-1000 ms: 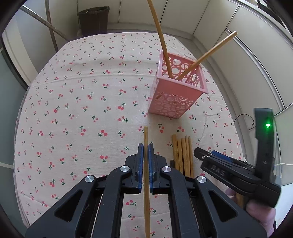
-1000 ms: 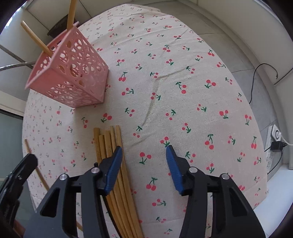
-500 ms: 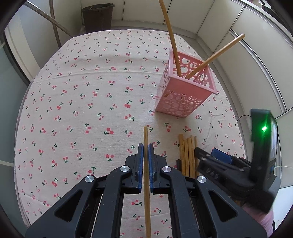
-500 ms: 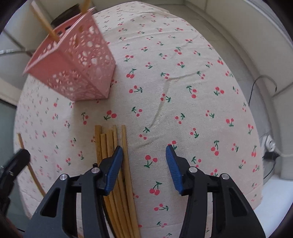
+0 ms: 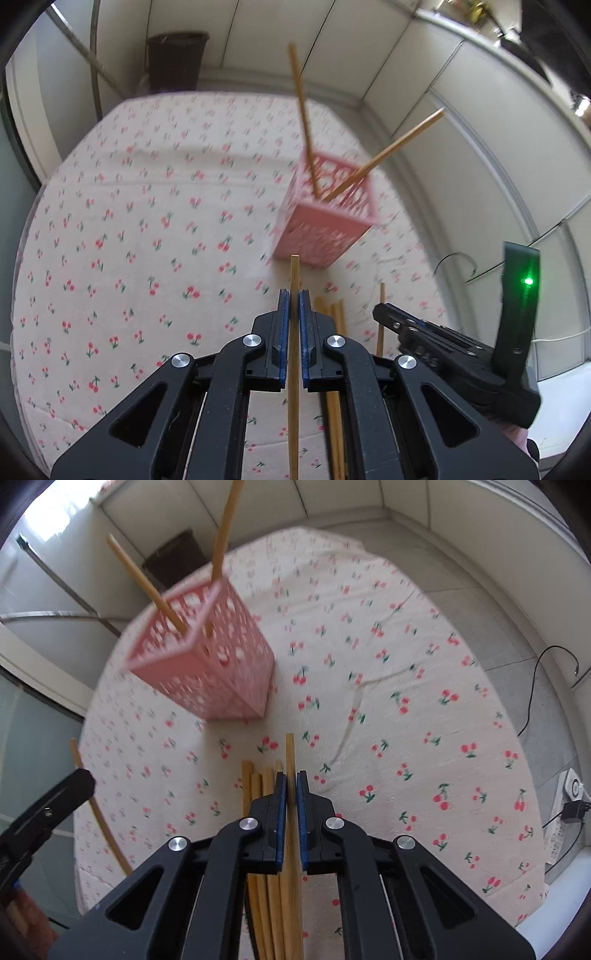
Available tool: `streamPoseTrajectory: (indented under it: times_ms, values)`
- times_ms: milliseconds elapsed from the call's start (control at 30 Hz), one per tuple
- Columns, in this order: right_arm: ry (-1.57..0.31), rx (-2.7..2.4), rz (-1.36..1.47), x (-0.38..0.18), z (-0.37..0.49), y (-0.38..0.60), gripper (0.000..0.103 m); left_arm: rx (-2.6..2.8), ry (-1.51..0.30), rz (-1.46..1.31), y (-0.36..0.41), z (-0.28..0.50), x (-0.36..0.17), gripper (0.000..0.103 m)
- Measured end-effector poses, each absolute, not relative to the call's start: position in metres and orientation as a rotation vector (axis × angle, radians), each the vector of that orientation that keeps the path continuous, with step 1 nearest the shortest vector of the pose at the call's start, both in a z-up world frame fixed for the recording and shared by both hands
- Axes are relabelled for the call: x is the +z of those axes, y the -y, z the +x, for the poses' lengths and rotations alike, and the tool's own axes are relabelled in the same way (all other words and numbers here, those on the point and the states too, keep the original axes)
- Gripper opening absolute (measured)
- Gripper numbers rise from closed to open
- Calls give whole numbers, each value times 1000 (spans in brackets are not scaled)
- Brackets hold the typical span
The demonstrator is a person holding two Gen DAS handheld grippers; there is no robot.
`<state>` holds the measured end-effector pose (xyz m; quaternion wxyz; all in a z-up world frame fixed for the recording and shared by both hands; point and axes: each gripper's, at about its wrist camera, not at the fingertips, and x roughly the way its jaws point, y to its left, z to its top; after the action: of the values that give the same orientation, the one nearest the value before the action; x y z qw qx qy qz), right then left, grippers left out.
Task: Organize utensils
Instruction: 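Carry the chopstick with the left tool and release it into the pink holder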
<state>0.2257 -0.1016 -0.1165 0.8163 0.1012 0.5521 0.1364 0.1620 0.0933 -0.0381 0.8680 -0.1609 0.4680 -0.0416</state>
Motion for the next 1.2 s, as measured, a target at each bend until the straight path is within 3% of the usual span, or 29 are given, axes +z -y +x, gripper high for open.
streamPoseTrajectory:
  times_ms: [233,733,1200]
  values:
    - [-988,332,242,-51,191,126,6,-154,-837,-282,-79,137,4,5]
    - [-779,300,241,21,149,172,6,-223,-682,-203,-70,89,66,5]
    - [-535,299,423,134,193,201,6,-121,-482,-331,-89,134,150,5]
